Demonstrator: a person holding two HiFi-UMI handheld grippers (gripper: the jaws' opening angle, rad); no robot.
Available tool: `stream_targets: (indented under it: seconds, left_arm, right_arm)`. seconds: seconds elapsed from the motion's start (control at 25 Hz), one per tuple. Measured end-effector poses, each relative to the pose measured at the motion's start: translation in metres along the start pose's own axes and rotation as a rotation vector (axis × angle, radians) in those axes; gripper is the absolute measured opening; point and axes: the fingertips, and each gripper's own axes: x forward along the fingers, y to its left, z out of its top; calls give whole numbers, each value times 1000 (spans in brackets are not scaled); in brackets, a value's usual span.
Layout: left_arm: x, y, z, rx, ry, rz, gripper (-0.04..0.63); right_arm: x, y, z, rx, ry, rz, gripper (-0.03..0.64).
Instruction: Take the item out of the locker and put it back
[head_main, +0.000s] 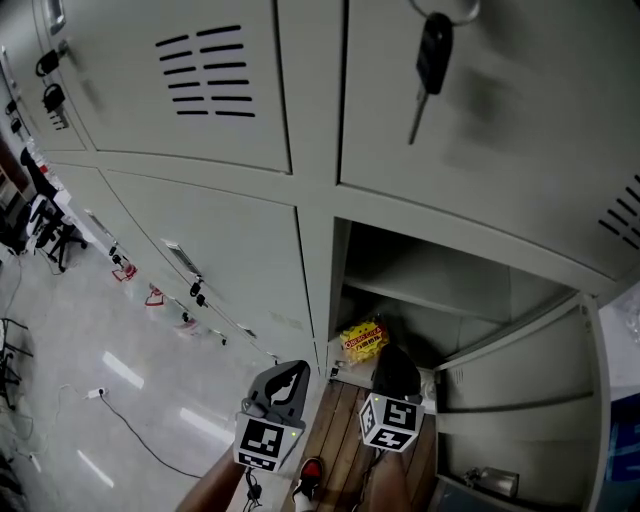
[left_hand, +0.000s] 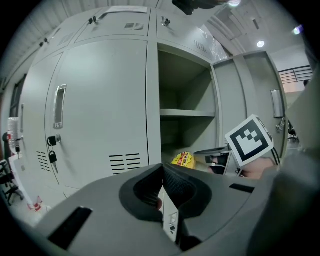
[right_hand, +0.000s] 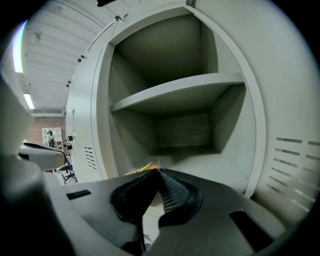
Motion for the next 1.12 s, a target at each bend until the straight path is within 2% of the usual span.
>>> stream_targets:
  seconds: [0.88, 0.92, 1.04, 1.12]
  left_arm:
    - [11, -12, -20, -12, 25, -19, 23]
    - [11, -12, -19, -12, 24, -19, 23]
    - [10, -15, -17, -12, 21, -23, 23]
    - [10, -17, -16, -14, 17, -27, 23]
  right_arm:
    - [19, -28, -24, -59, 54, -74, 20]
    - [18, -30, -24, -64, 57, -80, 31]
    - [14, -32, -23, -66, 57, -84, 140]
    - [11, -34, -21, -64, 53, -86, 181]
